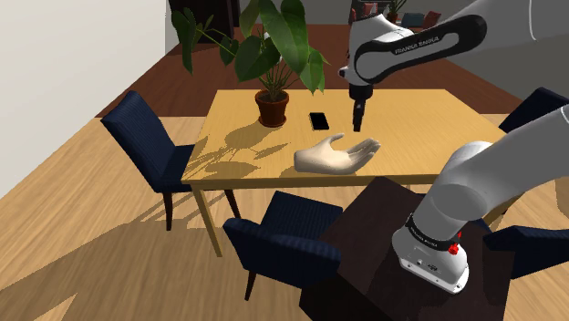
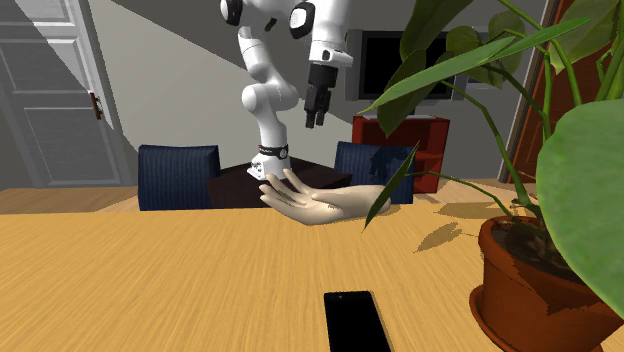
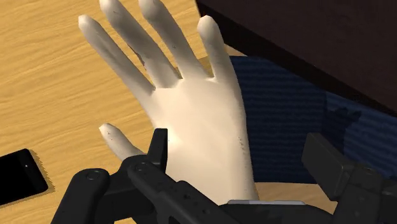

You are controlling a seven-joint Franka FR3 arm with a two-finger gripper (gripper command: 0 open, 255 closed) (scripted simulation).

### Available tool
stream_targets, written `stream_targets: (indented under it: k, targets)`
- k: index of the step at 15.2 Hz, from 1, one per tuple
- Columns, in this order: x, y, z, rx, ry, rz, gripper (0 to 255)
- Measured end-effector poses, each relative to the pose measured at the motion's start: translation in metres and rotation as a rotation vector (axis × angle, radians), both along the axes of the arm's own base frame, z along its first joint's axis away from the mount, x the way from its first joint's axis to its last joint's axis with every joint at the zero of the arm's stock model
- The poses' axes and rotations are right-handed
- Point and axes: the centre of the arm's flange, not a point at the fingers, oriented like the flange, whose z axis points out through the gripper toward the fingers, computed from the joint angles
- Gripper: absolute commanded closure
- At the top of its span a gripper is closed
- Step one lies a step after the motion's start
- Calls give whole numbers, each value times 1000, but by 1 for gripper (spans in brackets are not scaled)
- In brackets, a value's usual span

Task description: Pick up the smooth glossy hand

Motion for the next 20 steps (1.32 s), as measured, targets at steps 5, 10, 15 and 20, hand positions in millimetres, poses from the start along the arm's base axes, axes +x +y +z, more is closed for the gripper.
stream_targets:
  k: [5, 10, 15, 20]
  targets:
    - [36, -32, -38, -16, 13, 176, 0]
    - [76, -54, -82, -32, 26, 353, 0]
    - [108, -71, -117, -45, 38, 494, 0]
    - [111, -72, -143, -47, 39, 506, 0]
